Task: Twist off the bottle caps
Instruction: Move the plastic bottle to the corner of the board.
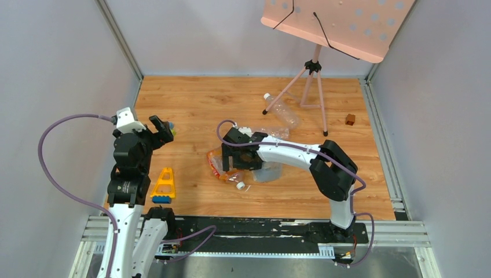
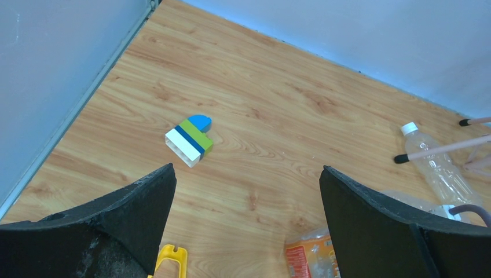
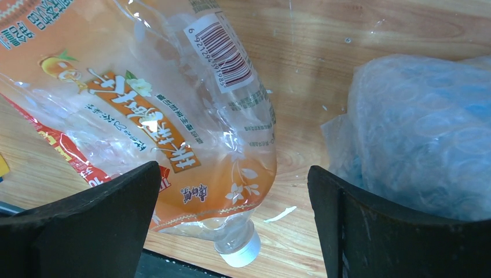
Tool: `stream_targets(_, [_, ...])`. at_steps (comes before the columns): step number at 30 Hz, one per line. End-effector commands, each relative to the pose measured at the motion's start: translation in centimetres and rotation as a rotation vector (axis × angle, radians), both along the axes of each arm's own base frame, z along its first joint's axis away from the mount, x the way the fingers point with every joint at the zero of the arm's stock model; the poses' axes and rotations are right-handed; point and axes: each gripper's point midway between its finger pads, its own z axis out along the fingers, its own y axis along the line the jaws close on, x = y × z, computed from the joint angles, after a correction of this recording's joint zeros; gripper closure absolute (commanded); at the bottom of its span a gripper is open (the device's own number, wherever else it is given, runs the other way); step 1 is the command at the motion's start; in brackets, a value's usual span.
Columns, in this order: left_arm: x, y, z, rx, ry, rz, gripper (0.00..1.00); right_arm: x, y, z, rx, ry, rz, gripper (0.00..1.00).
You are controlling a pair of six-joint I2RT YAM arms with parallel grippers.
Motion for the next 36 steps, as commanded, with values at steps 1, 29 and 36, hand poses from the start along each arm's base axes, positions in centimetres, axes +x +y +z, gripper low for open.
stream_targets(1, [0.0,-0.4,1.3,-0.028,-0.044,-0.014,0.0,0.5,-0.1,1.6,0.057,-0.022,-0.075,0.0])
stream_targets(29, [0.9,-1.5,0.9,-0.074,-0.043,-0.062,0.0,2.1,-7.1,0.2,0.02,-0.029,-0.344,0.0])
stream_targets(36, [0.9,-1.4,1.0,-0.061,-0.039,-0.06,0.0,2.9,-9.8,0.0,0.002,-0.04,-0.406,0.0])
